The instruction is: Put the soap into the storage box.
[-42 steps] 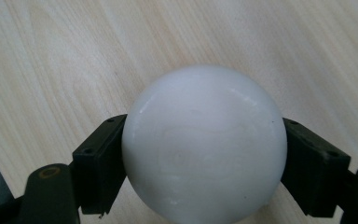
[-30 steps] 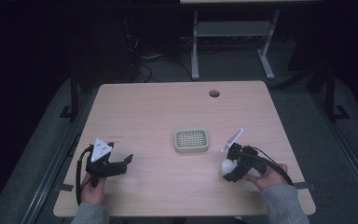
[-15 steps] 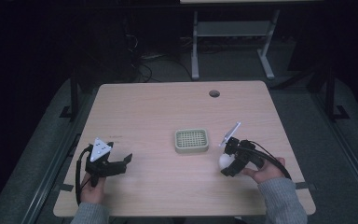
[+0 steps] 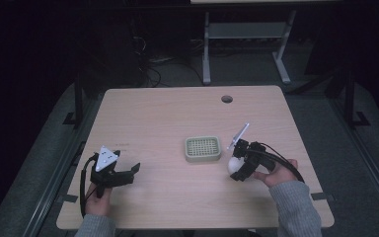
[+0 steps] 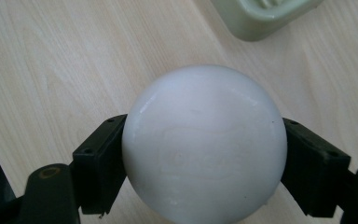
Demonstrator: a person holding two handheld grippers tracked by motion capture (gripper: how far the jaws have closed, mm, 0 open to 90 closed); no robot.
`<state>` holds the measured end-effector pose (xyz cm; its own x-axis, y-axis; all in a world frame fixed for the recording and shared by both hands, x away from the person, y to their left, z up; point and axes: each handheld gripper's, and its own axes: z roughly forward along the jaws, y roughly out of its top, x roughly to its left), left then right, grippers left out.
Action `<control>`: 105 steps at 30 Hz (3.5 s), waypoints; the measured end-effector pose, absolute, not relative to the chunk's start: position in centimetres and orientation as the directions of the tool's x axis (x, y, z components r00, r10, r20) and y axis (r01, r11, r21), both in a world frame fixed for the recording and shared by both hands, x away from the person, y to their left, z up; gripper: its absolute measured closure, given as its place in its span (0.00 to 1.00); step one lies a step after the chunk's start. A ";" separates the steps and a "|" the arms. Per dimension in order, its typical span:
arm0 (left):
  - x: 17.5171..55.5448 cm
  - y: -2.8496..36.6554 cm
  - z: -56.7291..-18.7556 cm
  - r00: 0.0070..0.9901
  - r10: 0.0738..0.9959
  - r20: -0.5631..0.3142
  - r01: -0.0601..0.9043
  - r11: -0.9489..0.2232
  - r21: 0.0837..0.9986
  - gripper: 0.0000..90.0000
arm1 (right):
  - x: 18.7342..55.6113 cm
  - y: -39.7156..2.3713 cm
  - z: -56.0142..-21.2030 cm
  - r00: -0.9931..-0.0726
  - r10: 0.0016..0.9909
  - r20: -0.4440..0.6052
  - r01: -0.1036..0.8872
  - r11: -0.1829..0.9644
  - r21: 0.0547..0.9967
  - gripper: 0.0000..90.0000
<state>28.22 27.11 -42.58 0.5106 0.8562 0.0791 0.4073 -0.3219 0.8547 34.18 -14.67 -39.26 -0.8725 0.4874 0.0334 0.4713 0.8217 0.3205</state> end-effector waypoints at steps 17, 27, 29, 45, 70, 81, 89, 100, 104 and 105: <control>28.2 27.1 -42.6 0.511 0.856 0.078 0.407 -0.321 0.855 0.17 | 35.2 -13.7 -38.3 -0.885 0.465 0.027 0.446 0.830 0.334 0.24; 28.2 27.1 -42.6 0.512 0.855 0.078 0.409 -0.322 0.854 0.17 | 36.0 -12.8 -37.9 -0.894 0.448 0.025 0.430 0.841 0.328 0.25; 28.2 27.1 -42.6 0.511 0.856 0.078 0.410 -0.322 0.853 0.17 | 36.3 -12.6 -37.8 -0.894 0.448 0.025 0.430 0.839 0.332 0.25; 28.2 27.1 -42.6 0.512 0.856 0.079 0.410 -0.324 0.853 0.17 | 38.2 -10.4 -36.7 -0.904 0.426 0.021 0.410 0.855 0.318 0.24; 28.1 27.1 -42.6 0.511 0.856 0.079 0.408 -0.322 0.854 0.17 | 40.6 -8.5 -36.5 -0.912 0.411 0.018 0.397 0.866 0.303 0.25; 28.1 27.2 -42.5 0.510 0.857 0.077 0.408 -0.320 0.855 0.17 | 41.5 -7.4 -35.6 -0.918 0.396 0.006 0.380 0.878 0.292 0.25; 28.1 27.2 -42.5 0.510 0.857 0.078 0.406 -0.320 0.856 0.17 | 42.1 -7.1 -35.9 -0.919 0.393 0.007 0.379 0.881 0.283 0.25; 28.2 27.3 -42.5 0.510 0.856 0.079 0.405 -0.321 0.856 0.17 | 43.0 -6.3 -36.9 -0.921 0.390 0.013 0.379 0.884 0.273 0.25; 28.1 27.3 -42.5 0.510 0.856 0.081 0.404 -0.322 0.856 0.17 | 43.4 -5.7 -37.5 -0.921 0.390 0.016 0.380 0.885 0.270 0.24; 28.1 27.3 -42.5 0.509 0.857 0.081 0.405 -0.322 0.856 0.17 | 43.5 -5.5 -37.6 -0.921 0.388 0.017 0.378 0.886 0.267 0.25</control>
<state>28.14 27.32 -42.48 0.5093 0.8568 0.0808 0.4052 -0.3216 0.8558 43.53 -5.54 -37.60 -0.9214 0.3882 0.0168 0.3782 0.8862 0.2674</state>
